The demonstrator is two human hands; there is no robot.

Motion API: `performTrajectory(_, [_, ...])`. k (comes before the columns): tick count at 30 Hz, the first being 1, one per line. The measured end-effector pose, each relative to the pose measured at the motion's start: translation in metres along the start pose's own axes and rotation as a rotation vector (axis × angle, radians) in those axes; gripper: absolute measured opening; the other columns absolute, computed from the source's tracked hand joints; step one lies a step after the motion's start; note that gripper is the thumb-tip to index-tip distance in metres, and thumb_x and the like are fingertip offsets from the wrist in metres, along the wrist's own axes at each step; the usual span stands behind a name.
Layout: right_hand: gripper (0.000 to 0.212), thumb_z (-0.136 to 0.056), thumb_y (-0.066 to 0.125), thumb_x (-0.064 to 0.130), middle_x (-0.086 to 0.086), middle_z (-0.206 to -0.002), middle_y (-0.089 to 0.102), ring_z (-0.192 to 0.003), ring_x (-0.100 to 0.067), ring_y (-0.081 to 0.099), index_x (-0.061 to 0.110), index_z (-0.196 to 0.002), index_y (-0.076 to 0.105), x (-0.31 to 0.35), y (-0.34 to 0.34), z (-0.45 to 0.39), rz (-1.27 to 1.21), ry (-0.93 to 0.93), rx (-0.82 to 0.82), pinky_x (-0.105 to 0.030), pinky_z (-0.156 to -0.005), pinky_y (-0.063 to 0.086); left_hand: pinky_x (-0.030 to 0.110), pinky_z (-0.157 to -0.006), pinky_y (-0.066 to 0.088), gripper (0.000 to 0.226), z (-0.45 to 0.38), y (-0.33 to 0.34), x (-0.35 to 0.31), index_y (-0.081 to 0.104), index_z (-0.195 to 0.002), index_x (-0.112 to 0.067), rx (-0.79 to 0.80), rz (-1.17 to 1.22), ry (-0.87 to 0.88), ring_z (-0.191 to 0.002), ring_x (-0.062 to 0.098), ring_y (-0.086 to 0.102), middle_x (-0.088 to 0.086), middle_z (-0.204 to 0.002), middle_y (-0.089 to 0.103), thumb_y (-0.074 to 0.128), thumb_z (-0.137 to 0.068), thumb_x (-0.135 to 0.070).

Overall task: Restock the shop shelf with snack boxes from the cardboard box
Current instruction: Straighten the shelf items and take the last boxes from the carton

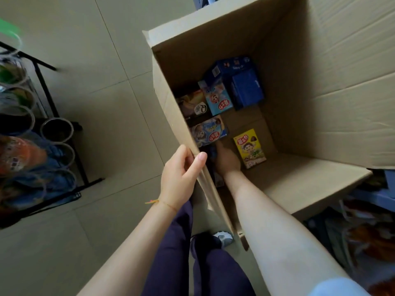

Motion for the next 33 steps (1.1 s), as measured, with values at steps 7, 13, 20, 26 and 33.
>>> performTrajectory(7, [0.054,-0.094,0.062,0.022,-0.014,-0.127,0.061,-0.116,-0.036,0.060,0.019,-0.140,0.034,-0.021,-0.018,0.003,-0.224,0.160,-0.106,-0.045,-0.090,0.052,0.053,-0.064,0.045,0.046,0.003,-0.002,0.000,0.036,-0.068,-0.023,-0.036,0.008,-0.030,-0.063,0.029,0.051,0.006,-0.063,0.050,0.051,-0.087,-0.061])
performTrajectory(13, [0.031,-0.091,0.066,0.022,-0.006,-0.120,0.062,-0.103,-0.027,0.060,0.023,-0.117,0.048,-0.020,-0.078,0.041,-0.445,0.154,-0.191,-0.037,-0.078,0.048,0.042,-0.058,0.039,0.043,0.019,-0.017,-0.027,0.037,-0.066,-0.021,-0.157,-0.136,-0.013,-0.058,0.015,0.043,-0.004,-0.060,0.048,0.063,-0.094,-0.041])
performTrajectory(20, [0.017,-0.086,0.060,0.020,0.005,-0.098,0.067,-0.087,-0.008,0.067,0.024,-0.102,0.063,-0.028,-0.224,0.182,-1.031,-0.049,-0.554,-0.020,-0.066,0.053,0.035,-0.068,0.043,0.016,0.057,0.005,-0.129,0.057,-0.088,-0.015,-0.109,-0.258,0.137,-0.084,0.021,0.056,-0.002,-0.088,0.057,0.064,-0.088,-0.030])
performTrajectory(26, [0.032,-0.084,0.044,0.017,0.002,-0.089,0.073,-0.075,-0.007,0.069,0.018,-0.102,0.070,-0.059,-0.323,0.348,-1.284,-0.269,-0.690,-0.020,-0.061,0.051,0.049,-0.095,0.054,0.050,0.126,0.060,-0.237,0.060,-0.120,-0.016,0.317,0.258,0.035,-0.104,0.025,0.069,0.009,-0.113,0.071,0.071,-0.081,-0.046])
performTrajectory(33, [0.036,-0.092,0.062,0.037,-0.004,-0.110,0.070,-0.092,-0.009,0.070,0.022,-0.124,0.059,-0.144,-0.377,0.529,-1.332,-0.429,-0.873,-0.027,-0.074,0.055,0.044,-0.084,0.055,0.019,0.260,0.103,-0.372,0.068,-0.101,-0.009,0.533,0.678,0.209,-0.089,0.029,0.069,0.019,-0.103,0.072,0.063,-0.095,-0.026])
Point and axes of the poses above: each hand's wrist, its own z-axis away from the middle knuckle, its own y-axis out of the palm, x = y × z, the point moved 10 cm from there along -z, towards the middle knuckle
